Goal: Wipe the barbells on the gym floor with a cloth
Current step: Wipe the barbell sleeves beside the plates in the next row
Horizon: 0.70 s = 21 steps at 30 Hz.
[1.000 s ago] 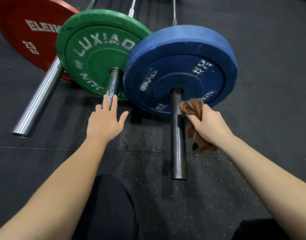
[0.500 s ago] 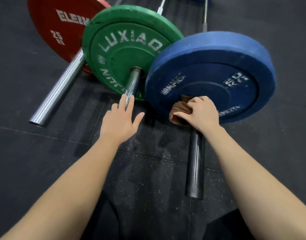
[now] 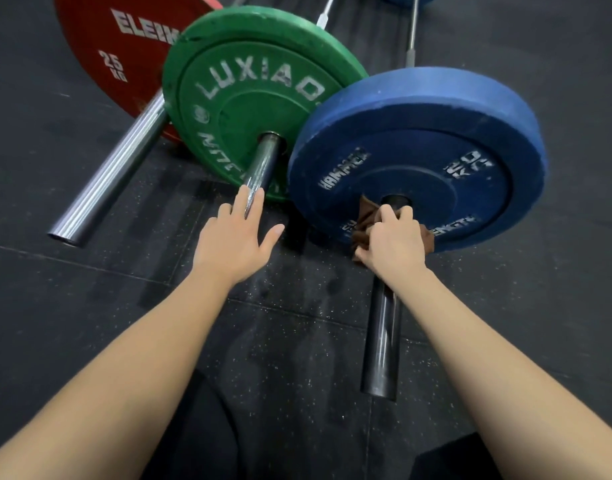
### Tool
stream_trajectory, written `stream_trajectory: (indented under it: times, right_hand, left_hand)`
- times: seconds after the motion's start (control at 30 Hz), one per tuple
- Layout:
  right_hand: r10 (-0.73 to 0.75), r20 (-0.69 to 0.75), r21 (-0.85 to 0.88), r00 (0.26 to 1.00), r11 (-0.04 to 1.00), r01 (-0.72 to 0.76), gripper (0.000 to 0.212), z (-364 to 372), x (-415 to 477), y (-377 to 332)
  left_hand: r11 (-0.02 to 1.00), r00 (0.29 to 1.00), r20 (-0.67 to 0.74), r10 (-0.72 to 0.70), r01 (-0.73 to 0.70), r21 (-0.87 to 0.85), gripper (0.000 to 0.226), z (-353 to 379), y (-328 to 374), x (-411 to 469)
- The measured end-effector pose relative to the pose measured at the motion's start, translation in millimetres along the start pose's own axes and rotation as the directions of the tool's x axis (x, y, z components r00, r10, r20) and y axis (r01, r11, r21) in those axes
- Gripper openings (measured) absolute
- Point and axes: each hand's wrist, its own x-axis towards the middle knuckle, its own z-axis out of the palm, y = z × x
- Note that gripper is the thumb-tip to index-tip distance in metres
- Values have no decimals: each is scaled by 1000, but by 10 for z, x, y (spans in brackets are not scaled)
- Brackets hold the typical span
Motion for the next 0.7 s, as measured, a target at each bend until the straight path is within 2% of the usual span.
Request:
stream_trajectory:
  times: [0.13,0.2,0.27,0.37,0.57,0.7]
  right_hand:
    - [-120,31,42,992,992,118,43,1,-61,120]
    - [-152,-39,112,988,981,156,35,58,-11,211]
    - [-116,-148,184,982,973,143,29,117,58,276]
    - [-114,-258,247,959,952,179,40,200,189,311]
    - [-139,-132,152,981,976,159,29,77,176,158]
    - [-219,-12,120,976,968,219,28,30,105,126]
  left_hand:
    - [1000,1000,-4,-9,9,-9,81,-13,4,1]
    - [1000,1000,-2,-13,13,-8,81,-11,6,-2]
    - [1000,1000,0,-14,14,-4,82,-8,11,-5]
    - [1000,1000,12,-16,16,1,81,-18,17,-6]
    - [1000,1000,17,-19,19,9,81,-41,30,-12]
    - [1000,1000,0,-19,19,1,83,-35,26,-22]
